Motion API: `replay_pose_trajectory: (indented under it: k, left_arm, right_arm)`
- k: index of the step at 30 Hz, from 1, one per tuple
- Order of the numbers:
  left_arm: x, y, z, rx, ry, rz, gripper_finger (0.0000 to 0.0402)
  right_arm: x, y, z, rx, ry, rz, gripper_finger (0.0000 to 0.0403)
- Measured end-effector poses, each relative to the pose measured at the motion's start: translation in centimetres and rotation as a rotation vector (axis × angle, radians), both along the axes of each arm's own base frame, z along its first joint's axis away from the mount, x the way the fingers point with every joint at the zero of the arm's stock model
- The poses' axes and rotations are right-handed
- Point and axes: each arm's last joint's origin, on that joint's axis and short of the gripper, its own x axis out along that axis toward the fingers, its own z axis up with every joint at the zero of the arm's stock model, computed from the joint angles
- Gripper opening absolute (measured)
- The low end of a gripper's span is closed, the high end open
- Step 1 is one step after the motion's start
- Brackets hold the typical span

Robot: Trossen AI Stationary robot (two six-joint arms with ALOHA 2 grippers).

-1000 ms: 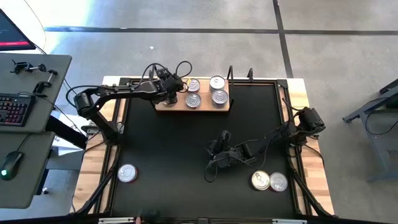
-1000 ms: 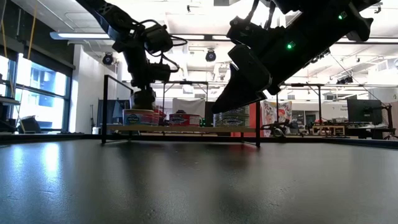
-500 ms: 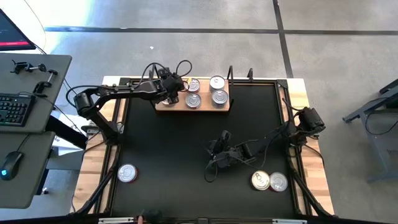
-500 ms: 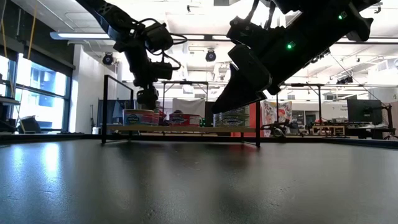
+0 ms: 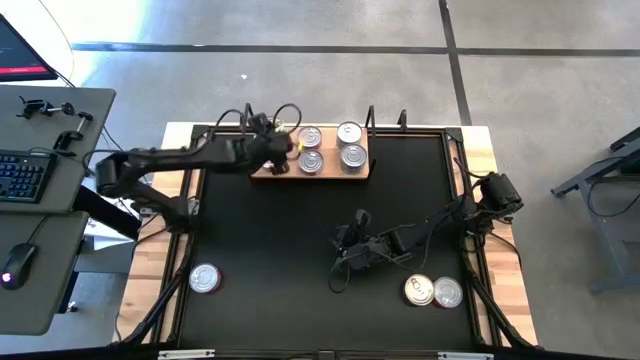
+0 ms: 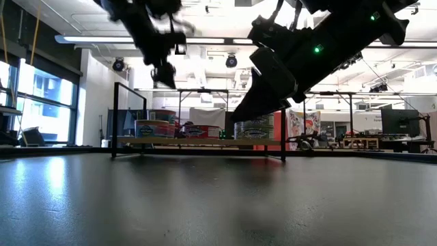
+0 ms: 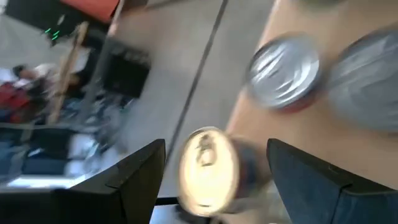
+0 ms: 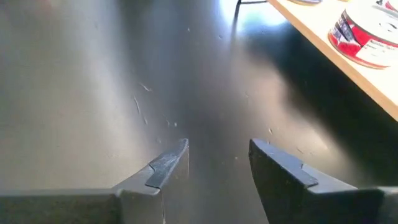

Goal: Stack canned seafood by type on shelf
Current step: Stack the red tuna can on top of the other red tuna can on the shelf

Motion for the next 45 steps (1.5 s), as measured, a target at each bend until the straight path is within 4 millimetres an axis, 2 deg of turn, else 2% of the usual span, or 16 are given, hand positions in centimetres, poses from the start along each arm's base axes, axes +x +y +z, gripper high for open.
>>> replay_pose_trajectory:
  k: [4, 7, 13, 16, 18, 23, 27, 31, 37, 42, 45]
  left_arm:
    - [-0.8, -4.5, 1.3, -0.141, -0.203, -0.122, 0.0273]
    - [-1.3, -7.9, 0.6, -0.290, -0.323, -0.243, 0.0273]
    - [-1.8, -14.3, -3.3, -0.404, -0.505, -0.468, 0.0273]
    - [-2.2, -16.8, -5.5, -0.428, -0.616, -0.582, 0.0273]
    - [-2.5, -18.0, -6.6, -0.441, -0.703, -0.635, 0.0273]
    - [-3.0, -19.4, -8.9, -0.420, -0.818, -0.681, 0.0273]
    - [-2.8, -19.7, -9.8, -0.413, -0.792, -0.684, 0.0273]
    - [-2.7, -19.8, -10.4, -0.416, -0.771, -0.678, 0.0273]
    - [-2.6, -19.6, -10.3, -0.393, -0.765, -0.686, 0.0273]
    - [-2.6, -19.5, -10.3, -0.392, -0.766, -0.680, 0.0273]
    - [-2.6, -19.5, -10.3, -0.398, -0.770, -0.678, 0.0273]
  right_arm:
    - [0.1, 0.3, 0.3, 0.002, -0.019, 0.012, 0.0162]
    - [-0.3, 1.2, 1.5, -0.012, 0.010, 0.043, 0.0162]
    - [-2.9, 3.9, 7.2, 0.035, 0.193, 0.081, 0.0162]
    - [-5.0, 5.3, 9.3, 0.222, 0.367, 0.063, 0.0162]
    - [-6.7, 6.4, 9.7, 0.389, 0.513, -0.002, 0.0162]
    - [-11.4, 9.4, 8.3, 0.663, 0.803, -0.254, 0.0162]
    - [-14.5, 10.8, 6.4, 0.704, 0.885, -0.453, 0.0161]
    - [-16.8, 10.6, 5.0, 0.663, 0.932, -0.694, 0.0135]
    - [-17.9, 9.2, 3.9, 0.557, 0.950, -0.809, 0.0069]
    - [-17.9, 8.2, 1.6, 0.576, 0.970, -0.772, 0.0014]
    - [-18.0, 7.0, 0.8, 0.546, 0.980, -0.783, 0.0003]
